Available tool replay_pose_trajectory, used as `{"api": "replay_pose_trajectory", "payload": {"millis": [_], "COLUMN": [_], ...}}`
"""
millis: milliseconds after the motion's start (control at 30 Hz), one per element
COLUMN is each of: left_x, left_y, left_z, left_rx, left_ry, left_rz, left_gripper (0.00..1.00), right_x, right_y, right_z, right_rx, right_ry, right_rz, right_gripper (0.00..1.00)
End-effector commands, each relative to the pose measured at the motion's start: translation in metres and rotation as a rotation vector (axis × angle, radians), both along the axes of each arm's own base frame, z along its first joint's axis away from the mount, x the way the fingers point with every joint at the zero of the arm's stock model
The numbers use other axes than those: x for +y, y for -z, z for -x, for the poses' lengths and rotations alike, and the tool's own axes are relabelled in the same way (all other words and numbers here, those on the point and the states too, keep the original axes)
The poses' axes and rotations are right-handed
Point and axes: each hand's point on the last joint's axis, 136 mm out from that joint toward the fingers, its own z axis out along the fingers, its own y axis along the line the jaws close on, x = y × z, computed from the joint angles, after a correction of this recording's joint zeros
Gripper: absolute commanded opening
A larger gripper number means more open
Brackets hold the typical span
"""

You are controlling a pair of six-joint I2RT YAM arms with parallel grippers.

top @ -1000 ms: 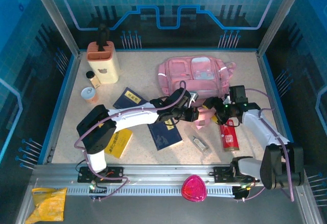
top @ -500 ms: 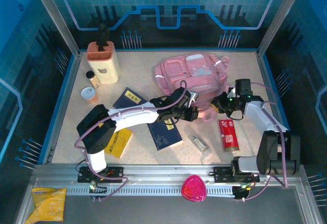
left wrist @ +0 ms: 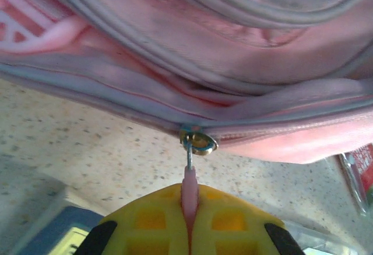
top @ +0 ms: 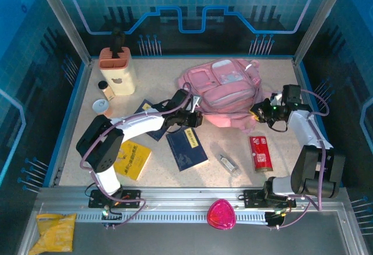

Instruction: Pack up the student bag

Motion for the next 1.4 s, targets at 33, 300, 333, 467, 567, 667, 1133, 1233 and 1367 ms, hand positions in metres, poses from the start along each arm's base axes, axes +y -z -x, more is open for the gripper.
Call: {"api": "replay_pose_trajectory", "payload": {"millis": [33,300,333,467,567,667,1133,1233,1367], "left_x": [0.023,0.054,0.060,0.077,0.082,0.081,0.093,0.089,0.097], "left_y": [0.015,0.028,0.029,0.026,0.020,0.013,0.010,0.009,-0.002], "left_z": [-0.025,-0.067,-0.075,-0.103,-0.122,-0.135,-0.174,-0.175,-0.173], "left_rx": [-0.034,-0.112,-0.119,-0.141,-0.156,-0.175,-0.124,-0.095,-0.097], "left_ry": [-0.012,-0.059,-0.084,-0.165,-0.201,-0.212,-0.258,-0.239,-0.262], "left_rz": [-0.047,-0.081,-0.080,-0.044,-0.028,-0.024,-0.018,-0.013,-0.052], "left_gripper": [0.00,0.00,0.00,0.00,0.00,0.00,0.00,0.10,0.21], "right_x": [-0.007,-0.011,-0.010,-0.011,-0.009,-0.002,0.069,0.072,0.074], "right_y": [-0.039,-0.046,-0.047,-0.041,-0.035,-0.029,0.004,0.013,0.015], "right_z": [-0.013,-0.012,-0.011,-0.007,-0.005,-0.005,-0.018,-0.014,-0.006], "right_rx": [-0.127,-0.137,-0.142,-0.128,-0.118,-0.116,-0.107,-0.104,-0.111], "right_ry": [-0.013,-0.032,-0.040,-0.050,-0.060,-0.060,-0.107,-0.109,-0.138], "right_rz": [0.001,-0.012,-0.009,0.012,0.016,0.011,0.090,0.119,0.135], "right_gripper": [0.00,0.00,0.00,0.00,0.00,0.00,0.09,0.28,0.46]}}
